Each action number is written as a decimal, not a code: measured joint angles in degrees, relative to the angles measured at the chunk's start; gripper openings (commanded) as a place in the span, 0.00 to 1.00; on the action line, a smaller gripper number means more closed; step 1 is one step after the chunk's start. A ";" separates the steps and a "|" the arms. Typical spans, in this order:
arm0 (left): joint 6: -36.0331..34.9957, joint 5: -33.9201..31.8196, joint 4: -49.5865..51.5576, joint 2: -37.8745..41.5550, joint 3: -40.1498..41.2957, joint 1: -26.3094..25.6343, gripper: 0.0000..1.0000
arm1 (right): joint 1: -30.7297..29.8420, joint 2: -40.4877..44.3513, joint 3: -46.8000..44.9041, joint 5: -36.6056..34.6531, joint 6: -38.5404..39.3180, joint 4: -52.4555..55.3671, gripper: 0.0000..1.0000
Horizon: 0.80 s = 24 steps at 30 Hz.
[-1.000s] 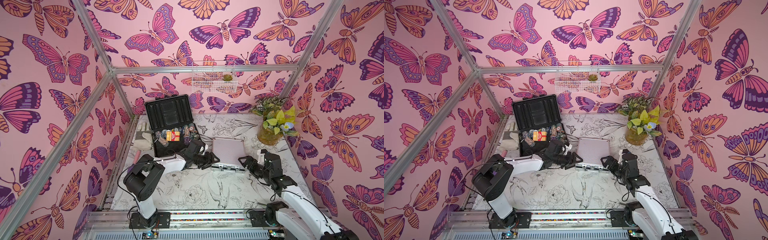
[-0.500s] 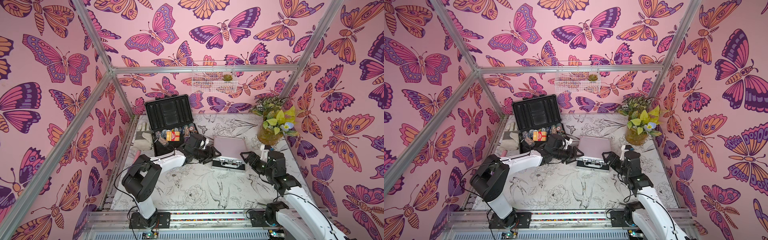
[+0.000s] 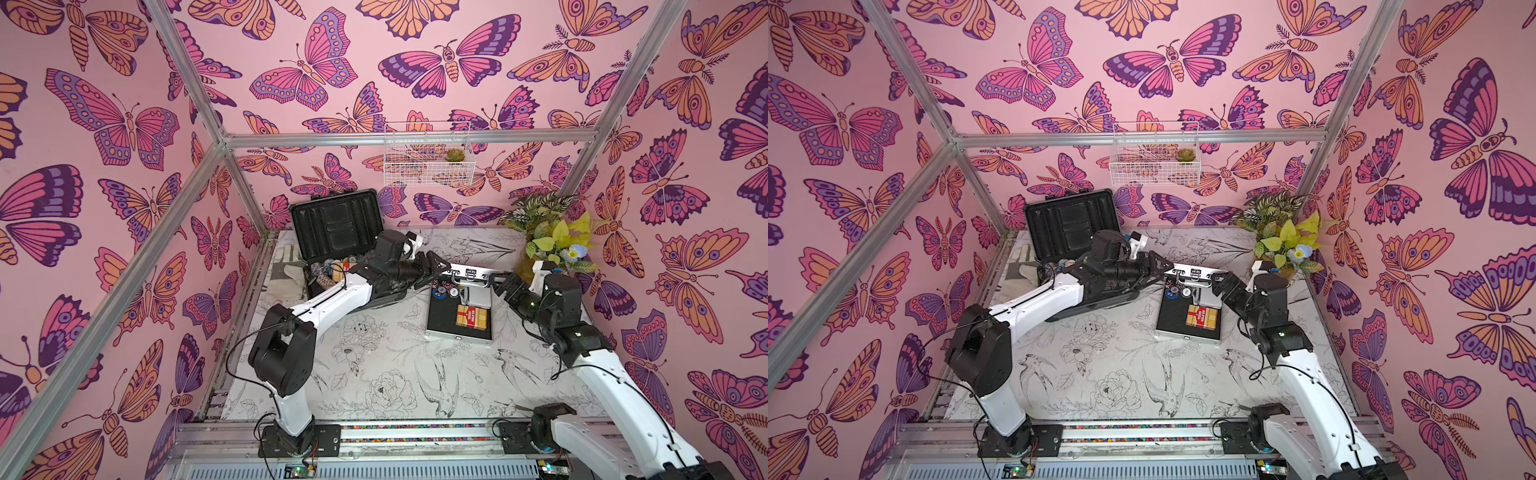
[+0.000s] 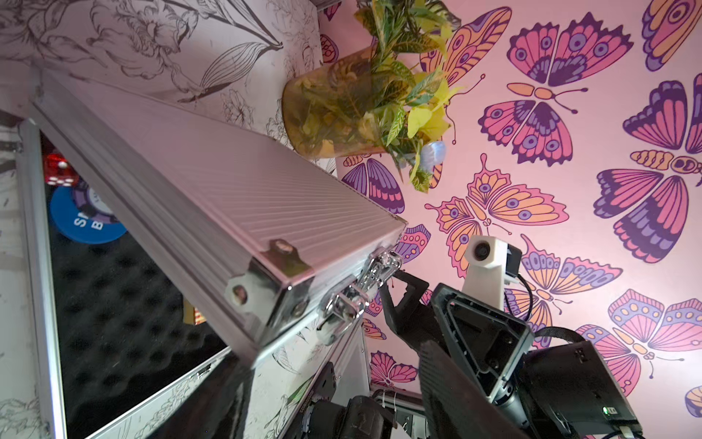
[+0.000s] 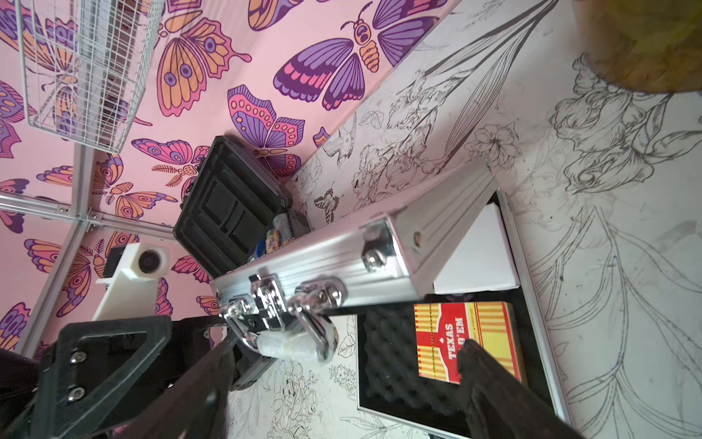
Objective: Open the poker set cases
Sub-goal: Open the case lid on the poker set case.
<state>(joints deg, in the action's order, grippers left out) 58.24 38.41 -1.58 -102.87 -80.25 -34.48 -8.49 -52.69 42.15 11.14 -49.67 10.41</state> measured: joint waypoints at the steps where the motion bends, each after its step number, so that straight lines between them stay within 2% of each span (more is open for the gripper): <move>1: 0.28 0.20 0.02 -0.94 -1.14 0.15 0.71 | 0.33 -0.35 0.39 -0.09 0.00 0.15 0.93; 12: 4.33 1.29 0.31 -14.01 -15.26 1.25 0.73 | 5.81 -0.44 3.34 -0.37 0.68 2.95 0.93; 18: 7.21 1.22 -0.09 -17.84 -22.84 1.86 0.73 | 6.27 -0.02 3.37 0.15 1.07 4.20 0.93; 24: 10.97 0.96 -2.91 -20.00 -26.25 2.01 0.74 | 6.51 -0.04 3.37 0.94 1.14 4.44 0.93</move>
<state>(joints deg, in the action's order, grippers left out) 69.21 39.38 -4.49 -122.87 -106.50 -32.47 -1.98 -52.73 45.52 12.08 -48.53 14.85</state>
